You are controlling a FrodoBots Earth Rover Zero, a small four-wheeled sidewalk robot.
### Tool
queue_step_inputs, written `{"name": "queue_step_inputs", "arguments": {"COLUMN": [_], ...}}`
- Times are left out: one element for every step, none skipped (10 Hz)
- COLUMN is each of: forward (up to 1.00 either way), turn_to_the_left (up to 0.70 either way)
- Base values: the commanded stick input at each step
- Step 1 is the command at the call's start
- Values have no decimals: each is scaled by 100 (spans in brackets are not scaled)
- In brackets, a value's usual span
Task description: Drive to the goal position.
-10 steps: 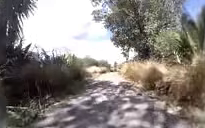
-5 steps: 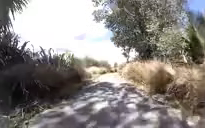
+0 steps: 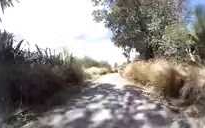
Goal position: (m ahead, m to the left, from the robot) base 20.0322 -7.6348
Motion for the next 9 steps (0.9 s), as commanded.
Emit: {"name": "queue_step_inputs", "arguments": {"forward": [85, 85, 85, 85, 85, 85, 85, 85, 85], "turn_to_the_left": [0, 0, 0, 0, 0, 0, 0, 0, 0]}}
